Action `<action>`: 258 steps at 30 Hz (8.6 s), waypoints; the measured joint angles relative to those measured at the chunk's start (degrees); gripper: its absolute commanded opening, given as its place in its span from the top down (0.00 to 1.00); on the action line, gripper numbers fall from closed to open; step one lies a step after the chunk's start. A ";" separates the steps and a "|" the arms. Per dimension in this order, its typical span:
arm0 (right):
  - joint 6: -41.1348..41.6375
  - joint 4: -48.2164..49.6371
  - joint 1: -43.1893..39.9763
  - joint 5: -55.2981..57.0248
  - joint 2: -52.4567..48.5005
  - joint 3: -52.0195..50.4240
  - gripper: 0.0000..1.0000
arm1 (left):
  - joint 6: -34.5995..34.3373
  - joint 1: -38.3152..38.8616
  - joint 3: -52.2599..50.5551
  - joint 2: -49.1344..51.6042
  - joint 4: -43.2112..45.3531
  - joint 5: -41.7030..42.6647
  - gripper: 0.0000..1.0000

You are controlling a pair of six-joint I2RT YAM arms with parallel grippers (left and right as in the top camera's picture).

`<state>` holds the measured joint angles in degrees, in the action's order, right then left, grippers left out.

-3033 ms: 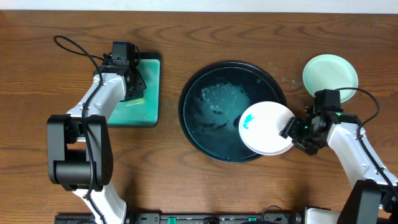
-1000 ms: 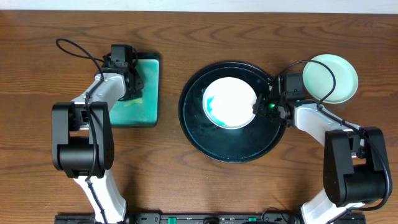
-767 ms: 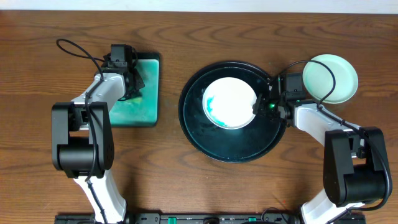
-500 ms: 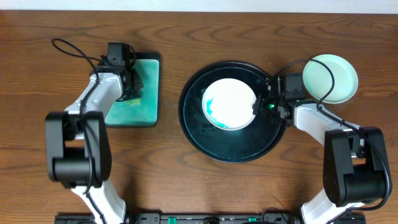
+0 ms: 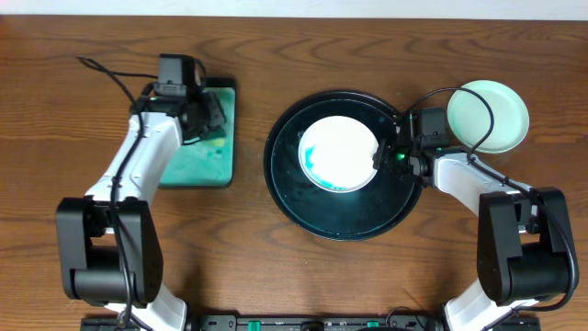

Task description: Clean dirty plates on tray and stack at the side

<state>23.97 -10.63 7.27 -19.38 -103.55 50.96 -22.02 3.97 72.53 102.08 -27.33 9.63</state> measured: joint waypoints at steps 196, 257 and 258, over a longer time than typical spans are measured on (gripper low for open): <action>-37.75 -17.51 26.43 67.52 9.86 19.78 0.99 | -5.09 -2.62 -0.83 5.09 1.40 -15.98 0.44; -41.44 -10.25 7.04 48.22 14.27 20.59 0.99 | -5.14 -2.62 -0.83 3.08 2.91 -15.98 0.20; -38.56 -11.56 3.65 44.13 14.23 20.59 0.99 | -5.14 -2.62 -0.83 3.08 2.91 -15.98 0.19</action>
<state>-14.59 -22.20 10.92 24.75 -89.32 71.55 -27.16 1.34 71.70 105.16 -24.43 -6.35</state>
